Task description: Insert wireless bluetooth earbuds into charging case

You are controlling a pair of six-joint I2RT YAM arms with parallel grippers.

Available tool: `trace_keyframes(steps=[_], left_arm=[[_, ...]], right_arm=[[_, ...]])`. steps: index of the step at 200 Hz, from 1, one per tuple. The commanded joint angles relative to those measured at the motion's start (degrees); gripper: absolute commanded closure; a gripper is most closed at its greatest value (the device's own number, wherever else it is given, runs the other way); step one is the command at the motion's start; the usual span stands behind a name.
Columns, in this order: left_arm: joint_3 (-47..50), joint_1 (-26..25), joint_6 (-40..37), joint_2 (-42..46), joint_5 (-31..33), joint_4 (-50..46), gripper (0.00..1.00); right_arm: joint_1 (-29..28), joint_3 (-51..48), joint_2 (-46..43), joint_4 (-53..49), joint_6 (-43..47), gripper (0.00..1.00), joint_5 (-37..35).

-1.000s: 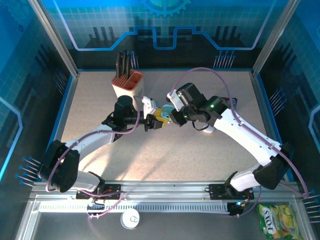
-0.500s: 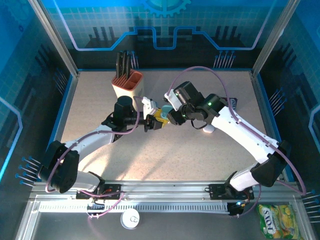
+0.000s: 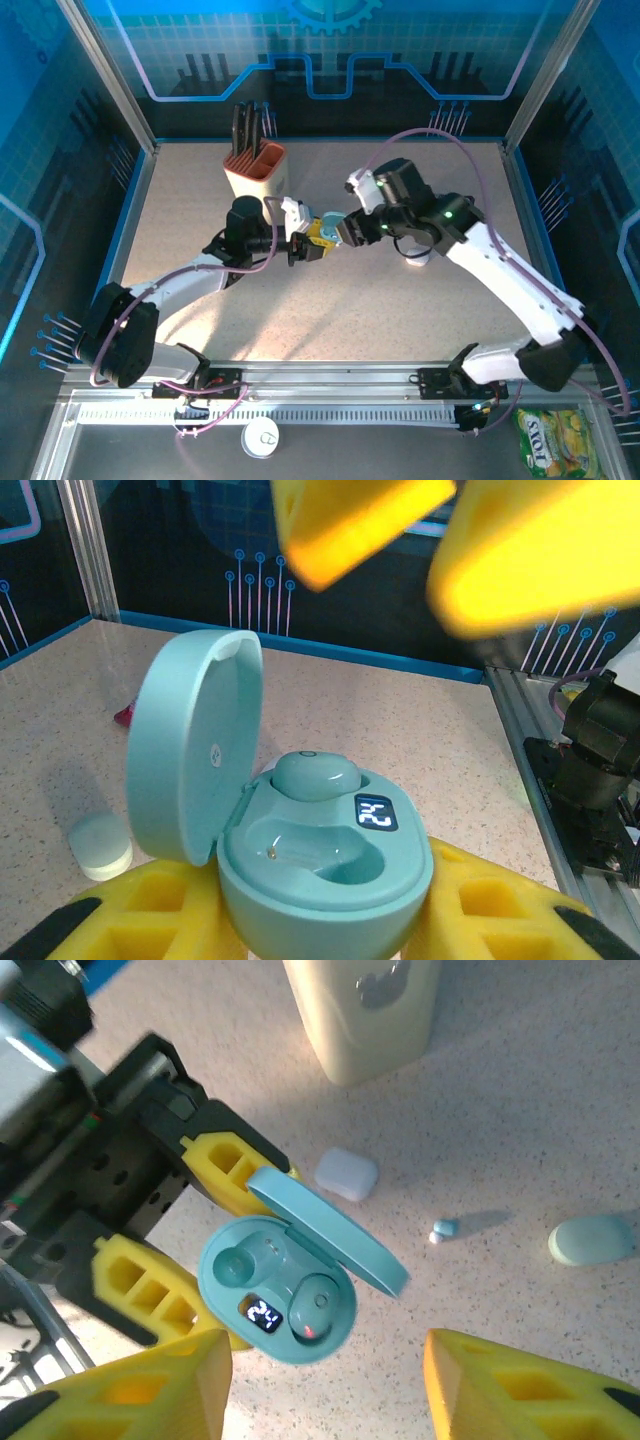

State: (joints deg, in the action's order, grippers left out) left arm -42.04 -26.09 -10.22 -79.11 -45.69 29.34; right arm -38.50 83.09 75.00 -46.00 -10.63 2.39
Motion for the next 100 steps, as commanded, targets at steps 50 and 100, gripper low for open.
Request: trace_keyframes(steps=[50,100], left_arm=[[3.4,1.4,4.0,2.5,0.8,7.0,0.63],[8.8,4.2,10.0,6.2,2.5,13.3,0.63]], right_arm=[[14.0,-12.2,-6.6,10.8,-17.7,0.45,10.4],[15.7,-15.6,2.9,11.7,-24.0,0.46,10.5]])
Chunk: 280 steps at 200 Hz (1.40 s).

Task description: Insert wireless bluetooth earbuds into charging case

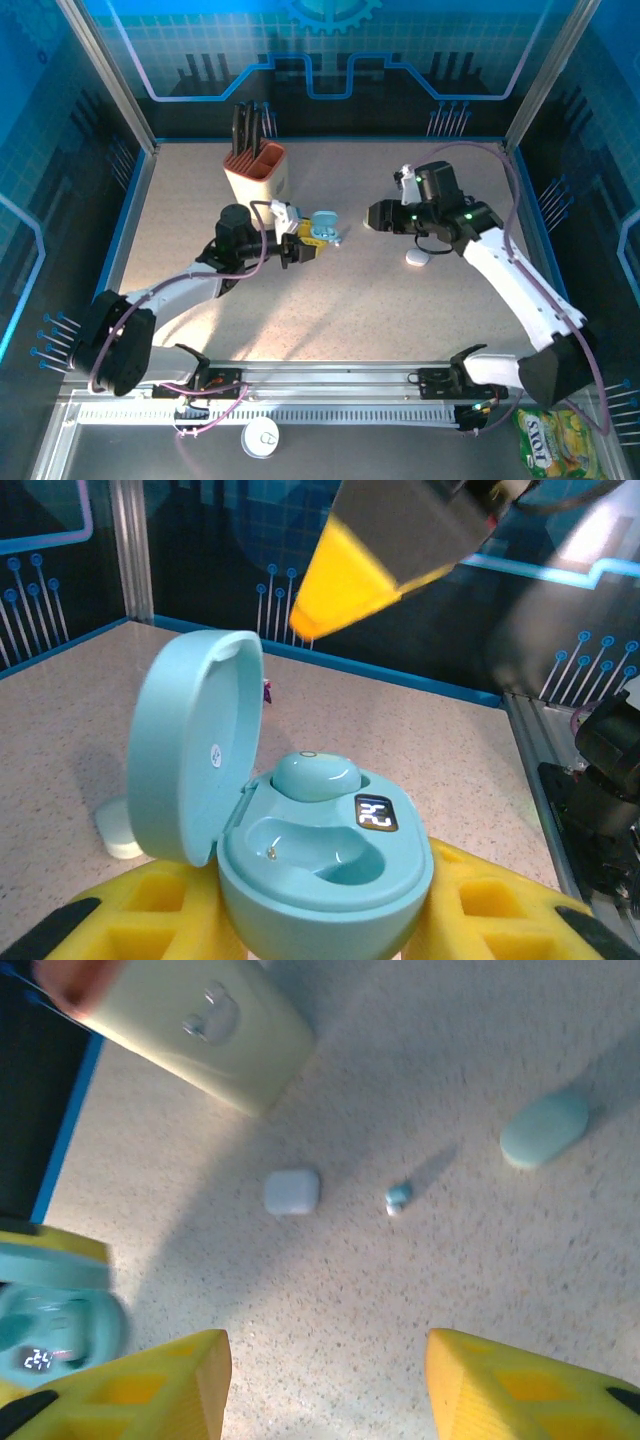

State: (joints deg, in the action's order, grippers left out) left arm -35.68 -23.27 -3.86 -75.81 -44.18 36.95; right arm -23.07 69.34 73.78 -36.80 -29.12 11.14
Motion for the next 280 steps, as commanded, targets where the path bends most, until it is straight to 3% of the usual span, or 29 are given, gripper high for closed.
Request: trace_keyframes(steps=[1,43,87,129,149,177,202,280], left_arm=[[2.5,1.4,3.7,3.0,1.1,5.9,0.63],[5.9,3.8,7.1,5.3,1.3,9.0,0.64],[6.4,4.1,6.5,6.7,0.9,7.7,0.64],[6.3,4.1,6.1,7.5,0.6,6.7,0.64],[6.4,4.1,6.1,8.0,0.4,6.0,0.64],[6.5,4.1,5.7,8.7,0.3,5.1,0.64],[6.6,4.1,5.7,8.5,0.1,5.3,0.64],[6.1,4.1,6.0,8.1,-0.1,5.8,0.64]], right_arm=[[0.2,-1.9,4.4,2.5,-5.6,0.46,1.8],[-2.0,0.4,17.9,5.5,-6.3,0.46,3.5],[-4.5,11.1,33.7,4.7,-3.3,0.46,6.3],[-7.5,21.4,45.4,0.3,-4.5,0.47,3.1],[-8.2,25.1,48.5,-2.3,-4.2,0.47,0.4],[-10.5,28.6,49.3,-8.6,-3.1,0.5,-14.4],[-11.9,27.9,48.8,-8.8,-2.4,0.5,-20.0],[-14.0,30.0,53.7,-10.8,1.3,0.48,-22.9]])
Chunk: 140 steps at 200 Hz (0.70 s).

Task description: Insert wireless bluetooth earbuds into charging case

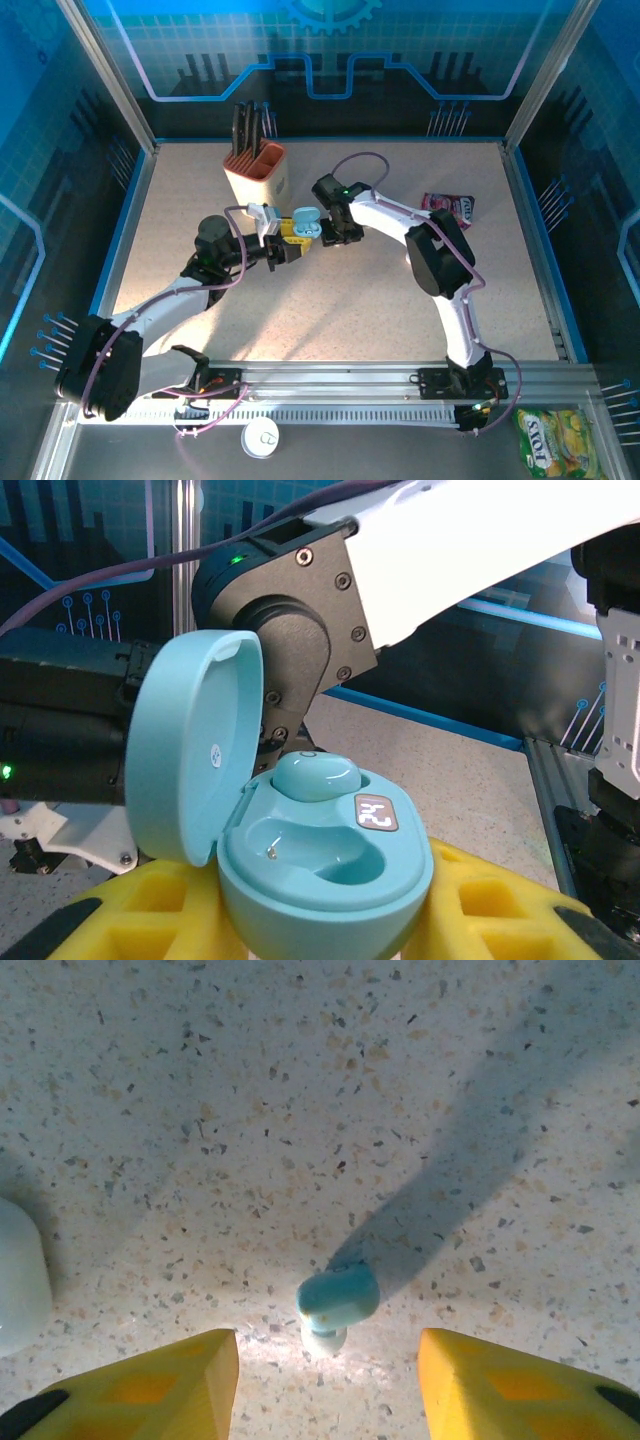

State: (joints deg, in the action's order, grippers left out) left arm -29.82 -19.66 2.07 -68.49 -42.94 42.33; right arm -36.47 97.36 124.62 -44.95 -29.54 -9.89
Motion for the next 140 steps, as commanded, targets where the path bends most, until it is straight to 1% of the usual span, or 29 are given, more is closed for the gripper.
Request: trace_keyframes(steps=[1,24,80,140], left_arm=[[0.3,0.5,0.1,0.8,-1.4,0.4,0.64],[0.3,0.5,0.2,1.0,-1.3,0.1,0.64],[0.3,0.5,-0.1,0.8,-1.1,0.1,0.64],[0.4,0.5,0.4,0.5,-1.0,0.6,0.64]], right_arm=[[-0.6,2.0,2.9,-2.7,1.7,0.48,-1.9],[-0.7,2.3,3.7,-3.6,3.4,0.48,-2.4],[-0.8,1.1,1.5,-6.4,5.9,0.55,-7.1],[0.7,0.2,-0.9,-8.0,5.6,0.56,-8.9]])
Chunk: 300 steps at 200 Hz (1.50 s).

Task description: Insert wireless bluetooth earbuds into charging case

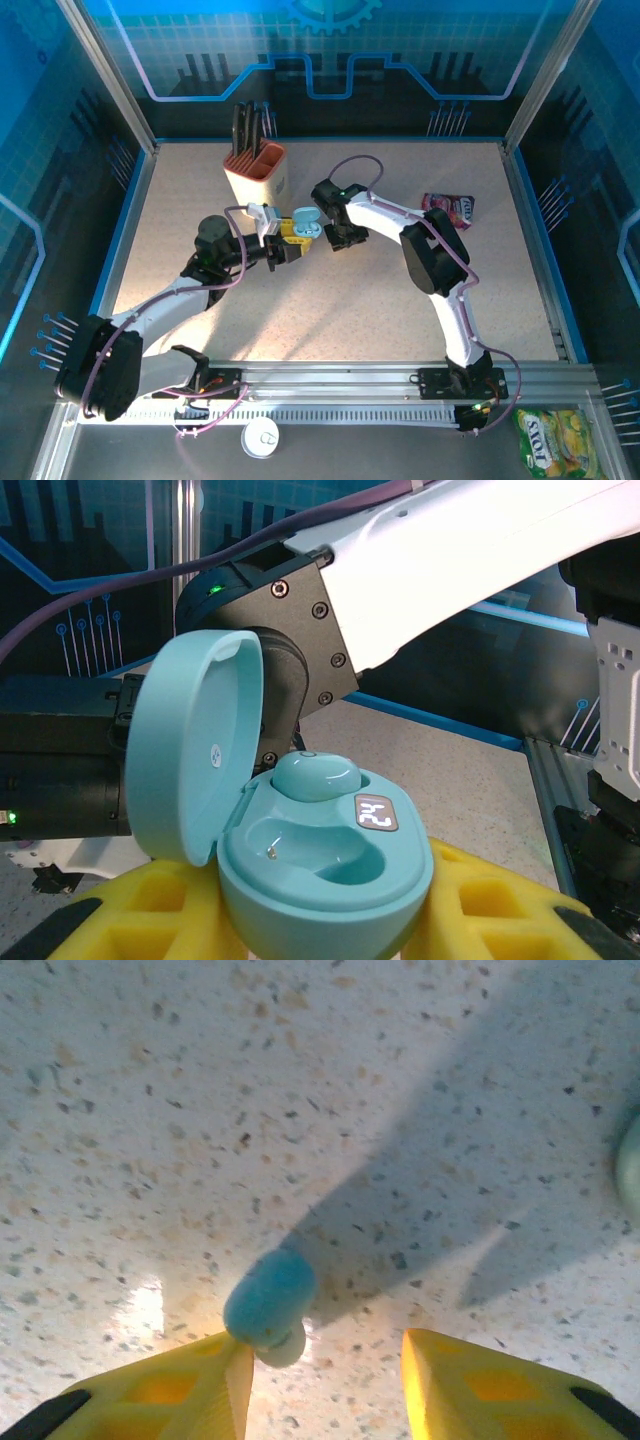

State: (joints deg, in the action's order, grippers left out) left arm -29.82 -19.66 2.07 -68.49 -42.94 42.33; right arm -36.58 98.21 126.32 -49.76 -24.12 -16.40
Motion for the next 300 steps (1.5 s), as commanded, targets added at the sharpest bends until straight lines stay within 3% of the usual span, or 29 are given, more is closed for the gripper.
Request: trace_keyframes(steps=[1,42,93,144,227,300], left_arm=[[0.3,0.5,0.4,0.5,-1.0,0.6,0.64],[1.9,2.6,1.2,2.2,1.5,-0.8,0.64],[6.2,12.7,4.8,6.6,0.7,0.4,0.64],[11.2,21.2,9.8,9.8,5.4,6.2,0.64],[11.8,22.3,8.7,11.4,8.1,5.3,0.64],[11.6,22.3,8.3,11.3,7.3,4.9,0.64]], right_arm=[[0.9,-0.6,-2.7,-3.2,0.2,0.56,-2.4],[1.2,-0.1,-3.7,-4.3,0.9,0.56,-2.1],[-0.9,1.9,-6.3,-4.4,2.1,0.56,-2.5],[-3.5,9.6,0.3,-7.9,3.4,0.57,-7.8],[-7.2,23.2,11.7,-16.1,6.8,0.61,-16.6],[-7.3,25.3,15.3,-17.8,7.1,0.65,-15.6]])
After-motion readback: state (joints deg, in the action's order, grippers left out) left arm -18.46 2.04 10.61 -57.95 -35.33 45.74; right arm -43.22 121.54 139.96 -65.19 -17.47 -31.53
